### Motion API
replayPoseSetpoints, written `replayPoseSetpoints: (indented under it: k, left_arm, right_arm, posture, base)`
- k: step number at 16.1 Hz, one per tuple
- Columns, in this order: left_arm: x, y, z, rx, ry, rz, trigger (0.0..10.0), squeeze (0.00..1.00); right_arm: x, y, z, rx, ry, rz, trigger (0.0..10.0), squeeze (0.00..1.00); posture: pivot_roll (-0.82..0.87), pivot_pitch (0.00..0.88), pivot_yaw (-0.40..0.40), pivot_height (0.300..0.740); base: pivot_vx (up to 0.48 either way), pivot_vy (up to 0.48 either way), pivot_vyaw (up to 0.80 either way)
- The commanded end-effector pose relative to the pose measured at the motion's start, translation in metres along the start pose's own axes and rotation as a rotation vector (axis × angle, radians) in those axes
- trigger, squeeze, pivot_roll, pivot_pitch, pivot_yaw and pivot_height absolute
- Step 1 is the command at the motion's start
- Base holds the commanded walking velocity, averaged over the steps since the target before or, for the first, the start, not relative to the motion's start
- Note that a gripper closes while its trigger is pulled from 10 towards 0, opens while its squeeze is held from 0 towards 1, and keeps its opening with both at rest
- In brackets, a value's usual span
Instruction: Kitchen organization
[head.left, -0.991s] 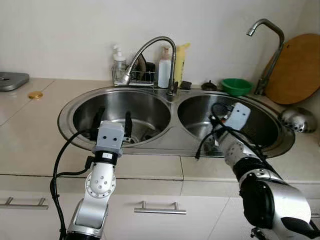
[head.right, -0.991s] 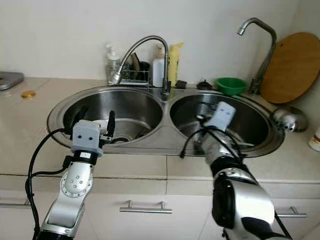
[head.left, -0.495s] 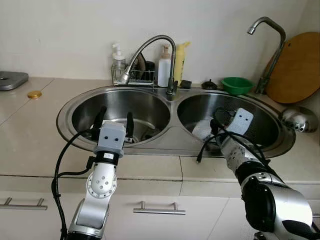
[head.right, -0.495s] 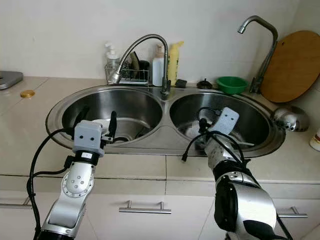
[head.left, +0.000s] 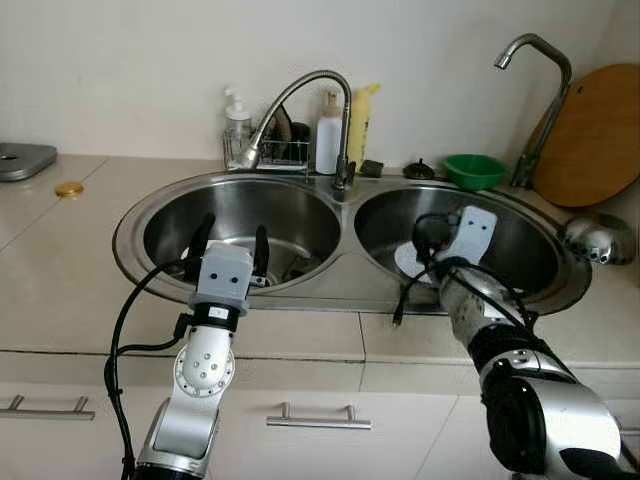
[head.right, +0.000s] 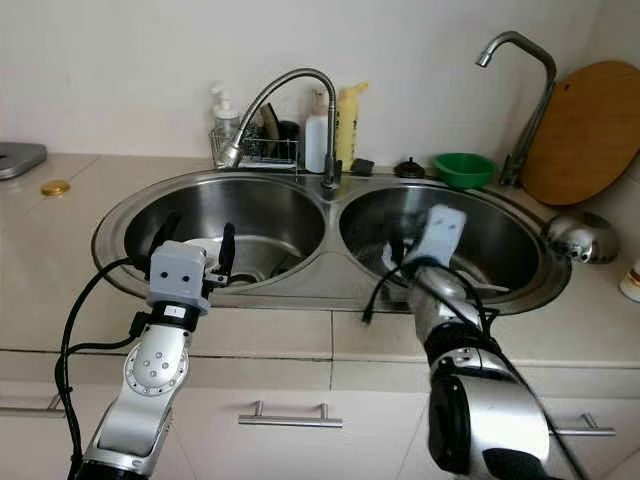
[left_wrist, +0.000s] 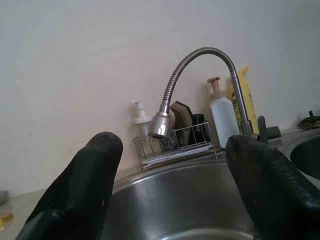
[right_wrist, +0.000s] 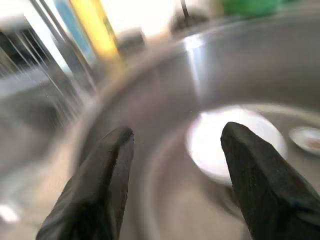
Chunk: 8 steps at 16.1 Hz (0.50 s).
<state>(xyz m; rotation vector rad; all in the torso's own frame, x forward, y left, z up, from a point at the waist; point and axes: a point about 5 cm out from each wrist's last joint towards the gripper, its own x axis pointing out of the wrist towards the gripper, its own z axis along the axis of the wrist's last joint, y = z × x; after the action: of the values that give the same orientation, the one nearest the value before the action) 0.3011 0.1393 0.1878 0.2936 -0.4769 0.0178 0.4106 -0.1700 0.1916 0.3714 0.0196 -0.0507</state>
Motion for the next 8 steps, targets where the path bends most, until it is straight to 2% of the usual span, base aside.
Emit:
replayPoseSetpoints:
  k: [1, 4, 7, 8]
  left_arm:
    - [-0.001, -0.001, 0.0, -0.014, 0.011, -0.003, 10.0, 0.0]
    - [-0.002, -0.002, -0.001, -0.034, 0.017, -0.008, 10.0, 0.0]
    - [-0.001, -0.002, 0.0, -0.049, 0.019, -0.008, 10.0, 0.0]
    - [-0.001, -0.001, 0.0, -0.05, 0.02, -0.009, 10.0, 0.0]
  right_arm:
    - [0.001, 0.013, 0.028, 0.039, -0.143, 0.052, 10.0, 0.0]
    - [-0.005, 0.028, 0.035, 0.007, -0.219, 0.12, 10.0, 0.0]
    - [-0.01, 0.032, 0.027, 0.0, -0.224, 0.148, 10.0, 0.0]
    - [-0.013, 0.032, 0.023, 0.005, -0.217, 0.153, 10.0, 0.0]
  posture:
    - [0.07, 0.0, -0.043, 0.74]
    - [0.07, 0.0, -0.043, 0.74]
    - [0.07, 0.0, -0.042, 0.74]
    - [0.07, 0.0, -0.042, 0.74]
  base:
    - [0.0, 0.0, 0.0]
    - [0.0, 0.0, 0.0]
    - [0.0, 0.0, 0.0]
    - [-0.274, 0.0, 0.0]
